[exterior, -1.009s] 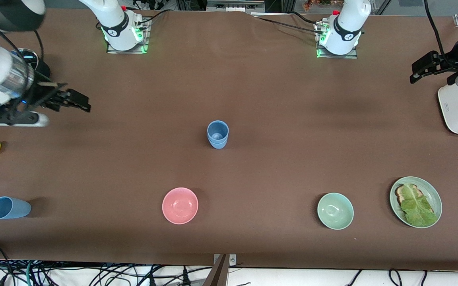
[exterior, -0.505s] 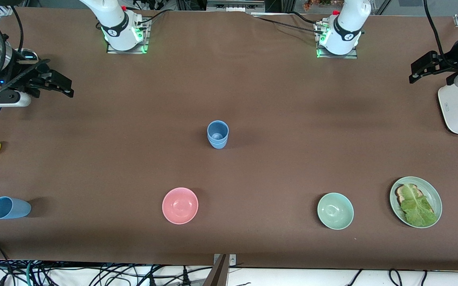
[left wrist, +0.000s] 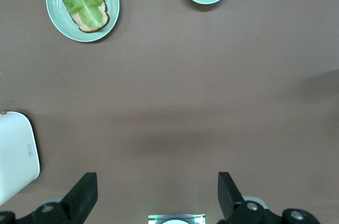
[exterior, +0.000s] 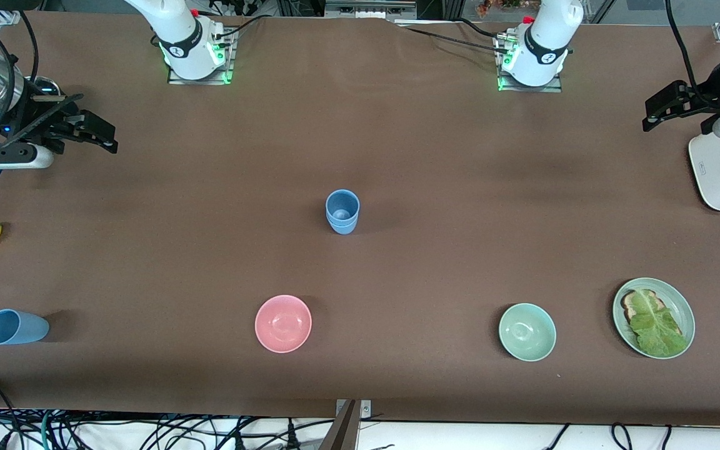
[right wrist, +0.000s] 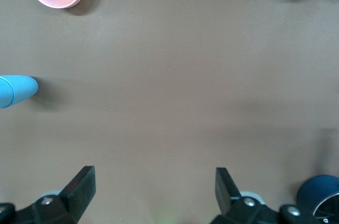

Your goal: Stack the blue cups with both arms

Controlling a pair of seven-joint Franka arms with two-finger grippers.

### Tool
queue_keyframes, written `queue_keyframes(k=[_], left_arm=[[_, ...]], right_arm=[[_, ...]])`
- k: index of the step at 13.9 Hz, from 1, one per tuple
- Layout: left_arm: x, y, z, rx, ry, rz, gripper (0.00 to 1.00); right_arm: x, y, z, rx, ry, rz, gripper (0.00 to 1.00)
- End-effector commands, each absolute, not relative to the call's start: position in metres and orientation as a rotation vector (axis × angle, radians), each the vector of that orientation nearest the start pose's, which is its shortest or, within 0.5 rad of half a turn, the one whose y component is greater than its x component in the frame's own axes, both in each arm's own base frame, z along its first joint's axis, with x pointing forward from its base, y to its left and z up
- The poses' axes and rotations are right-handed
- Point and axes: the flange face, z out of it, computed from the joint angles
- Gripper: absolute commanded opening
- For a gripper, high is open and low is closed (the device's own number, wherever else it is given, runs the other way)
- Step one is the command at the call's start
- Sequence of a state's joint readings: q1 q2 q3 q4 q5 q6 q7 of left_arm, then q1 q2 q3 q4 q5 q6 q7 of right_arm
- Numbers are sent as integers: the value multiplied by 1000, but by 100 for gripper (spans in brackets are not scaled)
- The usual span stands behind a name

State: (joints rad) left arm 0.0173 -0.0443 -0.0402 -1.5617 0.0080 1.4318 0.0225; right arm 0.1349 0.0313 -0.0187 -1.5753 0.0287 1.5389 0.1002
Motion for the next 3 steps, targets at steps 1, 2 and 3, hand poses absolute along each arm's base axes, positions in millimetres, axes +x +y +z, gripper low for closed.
queue_keyframes(k=[1, 2, 3], left_arm=[[524, -16, 640, -3152, 63, 145, 100], [524, -17, 640, -3152, 68, 145, 100], [524, -17, 640, -3152, 68, 145, 100]], right_arm=[[549, 66, 605, -3125, -48, 111, 100], [549, 66, 605, -3125, -48, 113, 100], [549, 66, 605, -3125, -48, 115, 100]])
